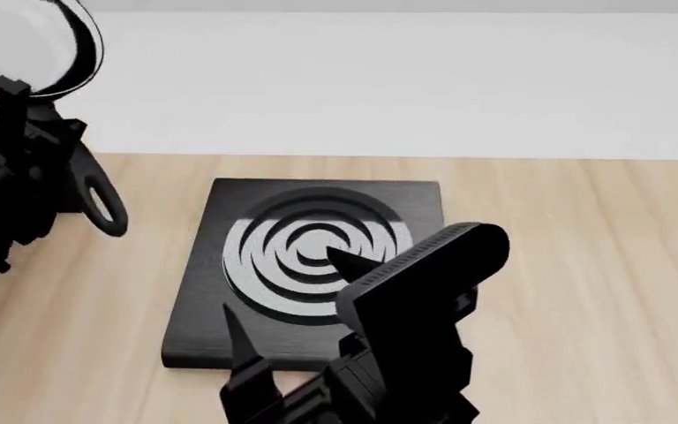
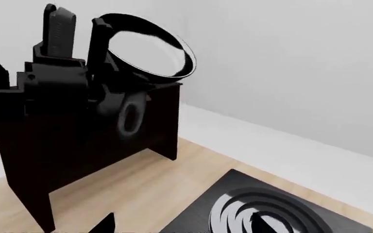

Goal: Put the frying pan on the cabinet shelf.

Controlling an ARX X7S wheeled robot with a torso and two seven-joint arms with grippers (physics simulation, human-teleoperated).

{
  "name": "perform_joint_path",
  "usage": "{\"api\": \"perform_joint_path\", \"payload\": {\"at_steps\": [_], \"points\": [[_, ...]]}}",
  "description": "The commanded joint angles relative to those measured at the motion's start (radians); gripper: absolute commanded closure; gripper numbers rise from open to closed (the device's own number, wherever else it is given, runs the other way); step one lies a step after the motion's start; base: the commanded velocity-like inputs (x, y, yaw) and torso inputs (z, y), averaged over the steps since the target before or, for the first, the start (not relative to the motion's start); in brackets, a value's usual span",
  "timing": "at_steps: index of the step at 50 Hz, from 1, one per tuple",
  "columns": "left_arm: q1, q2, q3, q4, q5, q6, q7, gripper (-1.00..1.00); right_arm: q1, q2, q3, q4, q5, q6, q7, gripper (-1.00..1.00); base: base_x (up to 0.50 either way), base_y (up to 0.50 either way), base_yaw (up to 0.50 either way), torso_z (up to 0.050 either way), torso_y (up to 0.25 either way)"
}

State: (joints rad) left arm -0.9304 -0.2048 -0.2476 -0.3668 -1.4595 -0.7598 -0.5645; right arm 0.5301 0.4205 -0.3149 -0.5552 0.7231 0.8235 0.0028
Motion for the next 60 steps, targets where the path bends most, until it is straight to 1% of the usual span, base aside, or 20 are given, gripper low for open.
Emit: {"api": "perform_joint_path", "payload": {"at_steps": [1, 11, 14, 22, 28, 43, 45, 55, 60], "points": [[-0.067, -0.027, -0.046, -0.129, -0.061, 0.092, 0.104, 1.00, -0.013, 0.001, -0.003, -0.002, 0.007, -0.002, 0.006, -1.00, 0.00, 0.00, 0.00, 0.000, 0.000], [-0.077, -0.051, -0.089, -0.199, -0.087, 0.119, 0.125, 1.00, -0.035, -0.001, -0.012, 0.000, 0.004, -0.015, 0.007, -1.00, 0.00, 0.00, 0.00, 0.000, 0.002], [-0.082, -0.057, -0.117, -0.233, -0.106, 0.136, 0.134, 1.00, -0.041, 0.000, -0.013, -0.001, 0.005, -0.017, 0.008, -1.00, 0.00, 0.00, 0.00, 0.000, 0.003], [-0.059, -0.074, -0.158, -0.272, -0.126, 0.164, 0.162, 1.00, -0.058, 0.005, -0.017, -0.006, 0.005, -0.021, 0.013, -1.00, 0.00, 0.00, 0.00, 0.001, 0.001], [-0.035, -0.087, -0.177, -0.274, -0.137, 0.171, 0.165, 1.00, -0.068, 0.007, -0.020, -0.006, 0.005, -0.024, 0.017, -1.00, 0.00, 0.00, 0.00, 0.000, 0.003], [0.002, -0.096, -0.203, -0.382, -0.153, 0.186, 0.231, 1.00, -0.072, -0.006, -0.043, 0.001, -0.001, -0.034, 0.018, -1.00, 0.00, 0.00, 0.00, 0.000, 0.001], [0.018, -0.088, -0.217, -0.363, -0.164, 0.194, 0.217, 1.00, -0.076, -0.007, -0.047, 0.006, -0.005, -0.040, 0.016, -1.00, 0.00, 0.00, 0.00, 0.000, 0.000], [0.044, -0.092, -0.231, -0.377, -0.160, 0.220, 0.242, 1.00, -0.093, -0.011, -0.058, 0.019, -0.013, -0.061, 0.011, -1.00, 0.00, 0.00, 0.00, 0.000, 0.000], [0.068, -0.085, -0.241, -0.341, -0.166, 0.228, 0.225, 1.00, -0.097, -0.011, -0.059, 0.021, -0.013, -0.067, 0.011, -1.00, 0.00, 0.00, 0.00, 0.000, 0.000]]}}
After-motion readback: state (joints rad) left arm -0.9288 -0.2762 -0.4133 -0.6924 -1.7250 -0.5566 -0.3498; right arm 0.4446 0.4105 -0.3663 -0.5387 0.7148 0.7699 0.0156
